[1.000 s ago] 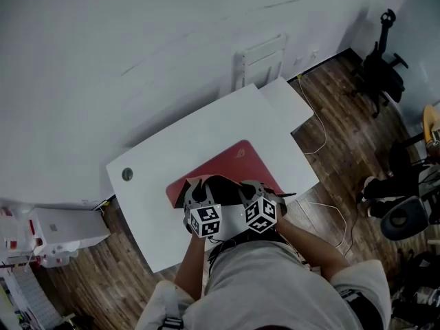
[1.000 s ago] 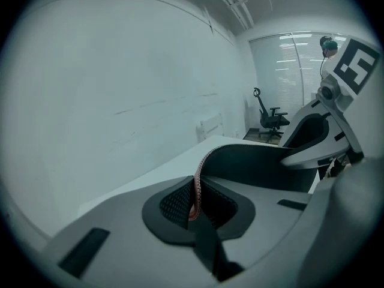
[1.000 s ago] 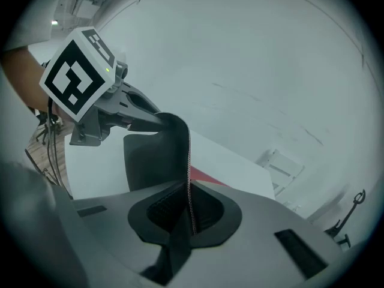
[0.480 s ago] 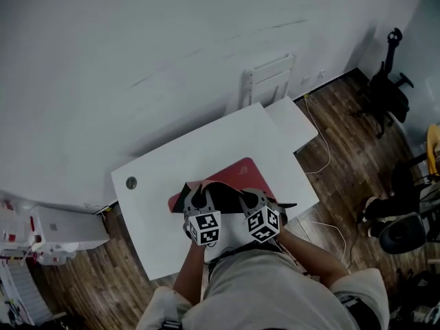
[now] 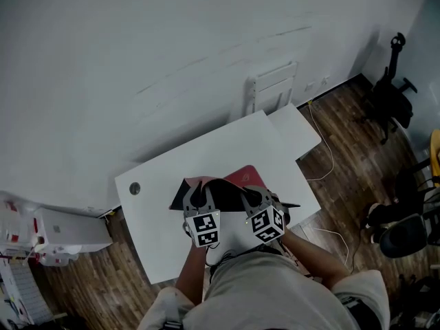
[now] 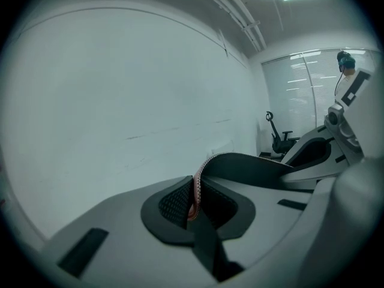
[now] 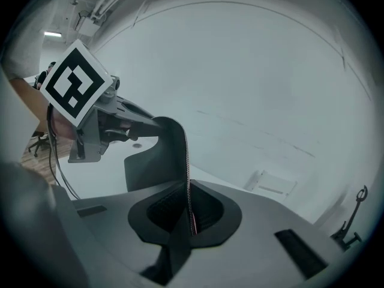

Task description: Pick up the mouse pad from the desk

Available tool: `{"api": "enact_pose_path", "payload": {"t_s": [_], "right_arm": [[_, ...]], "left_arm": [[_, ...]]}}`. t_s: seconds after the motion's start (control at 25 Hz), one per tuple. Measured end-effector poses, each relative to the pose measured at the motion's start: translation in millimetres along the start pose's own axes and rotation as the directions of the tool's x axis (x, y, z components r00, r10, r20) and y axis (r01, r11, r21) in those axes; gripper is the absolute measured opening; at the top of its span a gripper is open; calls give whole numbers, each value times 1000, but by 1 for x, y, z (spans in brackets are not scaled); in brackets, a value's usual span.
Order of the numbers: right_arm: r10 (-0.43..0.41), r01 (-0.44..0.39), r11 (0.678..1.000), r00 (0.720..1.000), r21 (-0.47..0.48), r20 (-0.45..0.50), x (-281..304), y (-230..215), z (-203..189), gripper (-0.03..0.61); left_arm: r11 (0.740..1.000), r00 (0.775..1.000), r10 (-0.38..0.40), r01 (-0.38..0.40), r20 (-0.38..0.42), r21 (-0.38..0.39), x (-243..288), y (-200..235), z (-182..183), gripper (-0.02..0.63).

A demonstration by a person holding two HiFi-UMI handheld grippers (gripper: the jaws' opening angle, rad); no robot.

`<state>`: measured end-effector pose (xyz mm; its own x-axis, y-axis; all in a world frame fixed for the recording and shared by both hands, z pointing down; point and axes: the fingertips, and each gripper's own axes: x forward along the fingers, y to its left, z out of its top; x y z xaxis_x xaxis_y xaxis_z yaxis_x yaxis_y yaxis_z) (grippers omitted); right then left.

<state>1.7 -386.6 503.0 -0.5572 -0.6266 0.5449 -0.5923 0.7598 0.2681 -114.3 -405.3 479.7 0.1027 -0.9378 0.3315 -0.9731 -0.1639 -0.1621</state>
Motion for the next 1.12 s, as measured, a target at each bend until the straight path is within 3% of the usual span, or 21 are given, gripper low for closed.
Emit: {"api": "enact_pose_path", "payload": {"t_s": [0.4,0.68,1.12], "right_arm": [[-33,34,999,997,-22,66,1,-23,32,51],[-84,83,996,991,12,108,-2,-44,54,51],[-165,157,986,967,54,193,-18,-72,97,51]], "left_arm": [[999,997,49,-49,56,1,1,14,35,28],[997,992,73,-70,100,-30,4,17,65,28],[997,981,76,-74,178,-17,-12,17,105,28]]}}
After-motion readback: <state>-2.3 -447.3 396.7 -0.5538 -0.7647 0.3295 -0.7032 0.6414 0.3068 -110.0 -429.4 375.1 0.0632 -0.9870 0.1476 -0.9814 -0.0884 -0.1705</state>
